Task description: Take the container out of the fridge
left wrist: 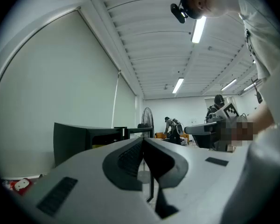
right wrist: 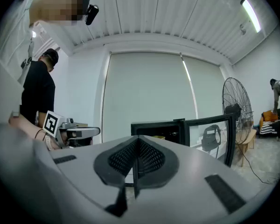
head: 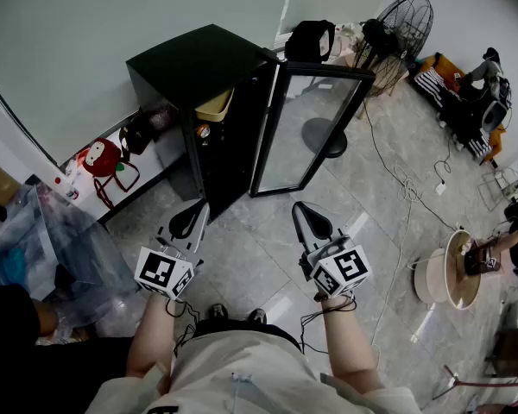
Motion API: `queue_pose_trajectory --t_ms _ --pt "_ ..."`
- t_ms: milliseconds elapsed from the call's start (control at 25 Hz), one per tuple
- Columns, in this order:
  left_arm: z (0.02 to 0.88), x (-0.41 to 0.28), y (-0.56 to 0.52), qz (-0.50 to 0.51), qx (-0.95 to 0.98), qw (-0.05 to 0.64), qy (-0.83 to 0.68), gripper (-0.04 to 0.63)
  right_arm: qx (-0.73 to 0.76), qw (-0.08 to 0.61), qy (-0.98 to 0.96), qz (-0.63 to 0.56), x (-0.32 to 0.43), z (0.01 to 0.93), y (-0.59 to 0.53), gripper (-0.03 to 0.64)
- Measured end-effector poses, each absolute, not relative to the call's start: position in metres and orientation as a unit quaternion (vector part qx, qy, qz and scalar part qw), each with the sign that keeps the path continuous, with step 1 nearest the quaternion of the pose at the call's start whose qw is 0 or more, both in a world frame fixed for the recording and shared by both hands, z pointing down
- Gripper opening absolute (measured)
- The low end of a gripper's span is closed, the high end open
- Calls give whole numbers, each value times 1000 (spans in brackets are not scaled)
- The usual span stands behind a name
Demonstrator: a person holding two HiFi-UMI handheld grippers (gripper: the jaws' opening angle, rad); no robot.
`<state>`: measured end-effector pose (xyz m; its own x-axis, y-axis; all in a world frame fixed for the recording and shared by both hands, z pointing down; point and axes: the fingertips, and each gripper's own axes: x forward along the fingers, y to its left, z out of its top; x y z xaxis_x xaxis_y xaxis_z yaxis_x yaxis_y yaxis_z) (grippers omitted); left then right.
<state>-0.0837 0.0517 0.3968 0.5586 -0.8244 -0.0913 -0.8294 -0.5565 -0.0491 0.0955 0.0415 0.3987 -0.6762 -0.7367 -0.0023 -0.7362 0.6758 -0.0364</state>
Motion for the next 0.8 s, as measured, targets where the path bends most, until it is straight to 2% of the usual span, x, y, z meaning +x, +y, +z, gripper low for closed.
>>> queue_pose_trajectory --t_ms 400,800 --pt "396 -84 51 28 -885 47 462 6 -401 25 916 -16 99 393 43 15" --pt "395 -83 51 24 -886 51 460 6 -391 12 920 -12 94 392 43 15"
